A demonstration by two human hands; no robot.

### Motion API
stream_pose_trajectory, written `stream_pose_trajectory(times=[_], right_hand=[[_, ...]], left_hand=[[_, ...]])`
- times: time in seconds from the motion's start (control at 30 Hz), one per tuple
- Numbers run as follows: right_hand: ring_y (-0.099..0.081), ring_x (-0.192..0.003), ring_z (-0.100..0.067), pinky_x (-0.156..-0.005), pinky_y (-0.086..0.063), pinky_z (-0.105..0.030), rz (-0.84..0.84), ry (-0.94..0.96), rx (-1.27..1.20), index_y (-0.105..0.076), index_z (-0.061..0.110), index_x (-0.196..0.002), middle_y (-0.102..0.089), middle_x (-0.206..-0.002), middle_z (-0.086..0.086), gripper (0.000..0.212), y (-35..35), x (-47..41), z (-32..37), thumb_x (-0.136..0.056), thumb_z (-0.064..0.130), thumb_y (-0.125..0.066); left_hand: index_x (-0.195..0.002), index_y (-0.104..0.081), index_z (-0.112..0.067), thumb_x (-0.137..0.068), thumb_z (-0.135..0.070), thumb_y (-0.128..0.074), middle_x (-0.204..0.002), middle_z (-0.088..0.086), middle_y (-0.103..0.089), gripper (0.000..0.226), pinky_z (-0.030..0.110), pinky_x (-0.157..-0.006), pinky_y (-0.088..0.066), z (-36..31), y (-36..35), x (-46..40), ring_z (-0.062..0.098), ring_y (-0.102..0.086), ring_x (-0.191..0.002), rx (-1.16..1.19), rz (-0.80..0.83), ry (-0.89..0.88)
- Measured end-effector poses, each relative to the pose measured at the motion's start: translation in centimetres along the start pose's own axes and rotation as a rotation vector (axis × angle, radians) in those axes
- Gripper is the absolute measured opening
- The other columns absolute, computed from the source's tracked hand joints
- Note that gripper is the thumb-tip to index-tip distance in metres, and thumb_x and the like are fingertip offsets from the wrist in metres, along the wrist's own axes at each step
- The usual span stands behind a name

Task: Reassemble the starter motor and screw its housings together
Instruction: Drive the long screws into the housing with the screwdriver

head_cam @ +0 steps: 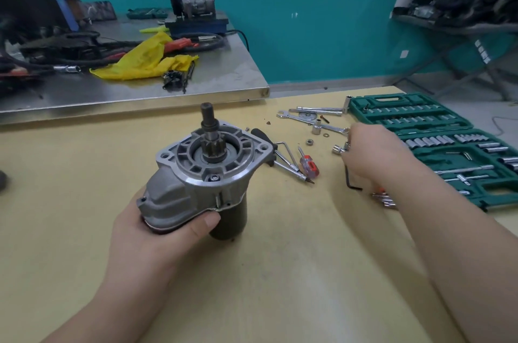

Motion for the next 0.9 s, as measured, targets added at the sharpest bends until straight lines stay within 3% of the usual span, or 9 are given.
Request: stream_pose_trajectory(times=[0.07,0.2,0.3,0.37,0.47,0.53,0.67,0.8,0.9], right_hand=[[-0.059,-0.069,-0.023,-0.052,-0.044,-0.03,0.056,0.014,0.085,-0.053,0.015,-0.093,-0.06,-0.082,-0.006,0.008,-1.2,-0.3,0.0,-0.092,0.015,-0.06],[-0.052,-0.067,-0.021,-0.049,-0.038,-0.032,0.071,0.001,0.081,-0.044,0.016,-0.102,-0.051,-0.081,-0.005,0.015,-2.6,-0.6,0.0,-0.09,0.009,-0.05],[-0.054,-0.071,-0.023,-0.052,-0.042,-0.032,0.087,0.004,0.066,-0.049,0.016,-0.103,-0.054,-0.085,-0.006,0.017,-3.1,-0.6,0.4,-0.087,0.009,-0.048],[-0.057,-0.073,-0.022,-0.055,-0.048,-0.033,0.099,0.008,0.066,-0.052,0.017,-0.104,-0.057,-0.087,-0.006,0.017,-3.1,-0.3,0.6,-0.088,0.011,-0.051],[-0.059,-0.075,-0.022,-0.065,-0.056,-0.036,0.045,-0.001,0.054,-0.055,0.023,-0.105,-0.059,-0.085,-0.002,0.016,-2.3,0.2,0.6,-0.089,0.02,-0.057],[-0.06,-0.078,-0.024,-0.067,-0.053,-0.035,-0.096,0.038,-0.067,-0.057,0.031,-0.102,-0.058,-0.082,0.004,0.012,-1.0,1.1,1.2,-0.091,0.033,-0.059],[-0.06,-0.089,-0.018,-0.069,-0.044,-0.033,-0.24,0.321,-0.435,-0.063,0.036,-0.096,-0.064,-0.088,0.016,0.005,0.0,4.5,5.6,-0.093,0.04,-0.061],[-0.055,-0.111,-0.017,-0.079,-0.051,-0.036,-0.168,0.519,-0.133,-0.068,0.035,-0.113,-0.066,-0.103,0.014,0.02,-2.5,5.8,9.7,-0.099,0.041,-0.055],[-0.058,-0.114,-0.021,-0.069,-0.045,-0.035,-0.118,0.516,0.025,-0.066,0.033,-0.118,-0.069,-0.108,0.009,0.023,-3.8,5.2,10.2,-0.102,0.032,-0.049]], left_hand=[[-0.135,-0.072,-0.021,-0.058,-0.049,-0.104,-0.131,0.005,-0.077,0.088,0.06,-0.102,-0.053,-0.1,-0.1,0.2,0.03,-0.075,-0.12,-0.021,0.003,0.007],[-0.131,-0.072,-0.035,-0.058,-0.048,-0.102,-0.127,-0.004,-0.079,0.08,0.042,-0.086,-0.059,-0.7,-0.5,0.3,0.017,-0.077,-0.114,-0.068,-0.001,-0.003],[-0.117,-0.07,-0.052,-0.056,-0.042,-0.099,-0.122,-0.01,-0.079,0.069,0.019,-0.074,-0.061,-1.2,-0.8,0.4,0.008,-0.077,-0.106,-0.065,-0.031,-0.03],[-0.112,-0.071,-0.054,-0.055,-0.041,-0.097,-0.119,-0.012,-0.08,0.063,0.013,-0.074,-0.058,-1.4,-0.9,0.3,0.005,-0.077,-0.103,-0.058,-0.034,-0.03],[-0.112,-0.073,-0.05,-0.057,-0.045,-0.095,-0.117,-0.009,-0.08,0.059,0.024,-0.072,-0.062,-1.6,-1.0,0.3,0.008,-0.078,-0.101,-0.064,-0.027,-0.015],[-0.115,-0.074,-0.046,-0.06,-0.046,-0.093,-0.12,-0.007,-0.08,0.058,0.035,-0.085,-0.061,-1.6,-1.0,0.3,0.012,-0.078,-0.107,-0.055,-0.019,-0.002],[-0.119,-0.073,-0.038,-0.063,-0.045,-0.092,-0.123,-0.004,-0.079,0.059,0.044,-0.093,-0.059,-1.5,-1.0,0.2,0.016,-0.077,-0.111,-0.059,-0.018,0.021],[-0.118,-0.073,-0.042,-0.064,-0.047,-0.091,-0.122,-0.008,-0.079,0.057,0.045,-0.093,-0.059,-1.4,-0.9,0.1,0.014,-0.077,-0.11,-0.085,-0.024,0.03],[-0.123,-0.071,-0.037,-0.065,-0.045,-0.091,-0.124,-0.006,-0.078,0.061,0.047,-0.095,-0.058,-1.3,-0.9,0.2,0.015,-0.076,-0.112,-0.083,-0.015,0.038]])
Point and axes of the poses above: each hand's wrist, its own x-axis away from the middle knuckle, its own y-axis out of the back of the hand, z = x × y, the point moved 8 cm from there along -x, towards the middle knuckle
